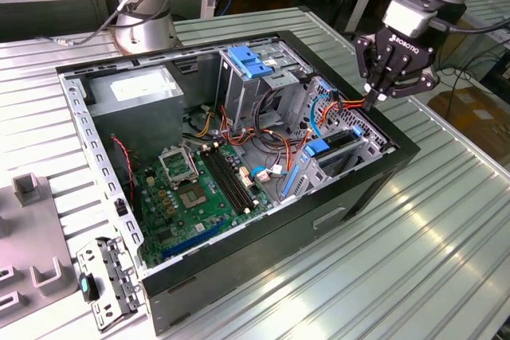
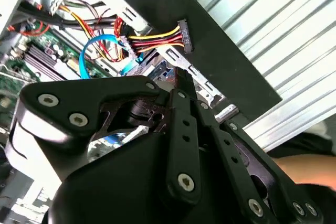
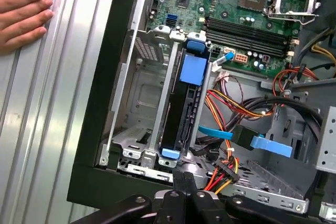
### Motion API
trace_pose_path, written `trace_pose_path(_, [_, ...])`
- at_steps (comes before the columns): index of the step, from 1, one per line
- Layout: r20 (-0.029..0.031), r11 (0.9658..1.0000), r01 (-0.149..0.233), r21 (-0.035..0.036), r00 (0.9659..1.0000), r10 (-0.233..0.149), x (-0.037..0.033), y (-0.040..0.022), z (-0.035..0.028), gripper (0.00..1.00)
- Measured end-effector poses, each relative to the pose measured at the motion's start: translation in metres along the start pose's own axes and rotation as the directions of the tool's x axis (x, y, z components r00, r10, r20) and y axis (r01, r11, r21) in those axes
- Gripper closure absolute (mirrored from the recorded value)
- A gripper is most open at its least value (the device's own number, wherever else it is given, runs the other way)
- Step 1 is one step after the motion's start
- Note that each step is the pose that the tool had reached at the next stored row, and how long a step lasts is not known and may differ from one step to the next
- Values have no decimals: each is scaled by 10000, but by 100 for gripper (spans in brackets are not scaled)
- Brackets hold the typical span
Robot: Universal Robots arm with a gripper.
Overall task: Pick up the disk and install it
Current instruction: 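Insert the first disk wire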
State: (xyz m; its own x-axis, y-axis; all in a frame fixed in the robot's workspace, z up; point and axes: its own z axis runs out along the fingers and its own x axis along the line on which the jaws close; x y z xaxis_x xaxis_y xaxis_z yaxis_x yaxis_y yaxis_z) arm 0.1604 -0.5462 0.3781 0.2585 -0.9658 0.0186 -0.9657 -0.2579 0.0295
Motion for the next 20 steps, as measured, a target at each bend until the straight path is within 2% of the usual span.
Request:
trace_pose_path(1, [-10, 9994, 338, 6, 9994, -338, 0, 0, 1, 89])
trace_pose_path(2, [-16, 9988, 491, 8, 9988, -491, 0, -1, 1, 89])
trace_pose_path(7, [-29, 9944, 1056, 19, 9944, -1056, -2, -40, 4, 89])
trace_pose_path(11, [-38, 9929, 1191, 20, 9929, -1191, -42, -89, -1, 89])
trace_pose_path(18, [-39, 9916, 1294, 22, 9916, -1294, -176, -193, -5, 89])
trace_pose_path(19, [-43, 9905, 1376, 22, 9905, -1376, -180, -198, -5, 83])
trace_pose_path(20, [-48, 9886, 1504, 25, 9886, -1504, -179, -198, -4, 83])
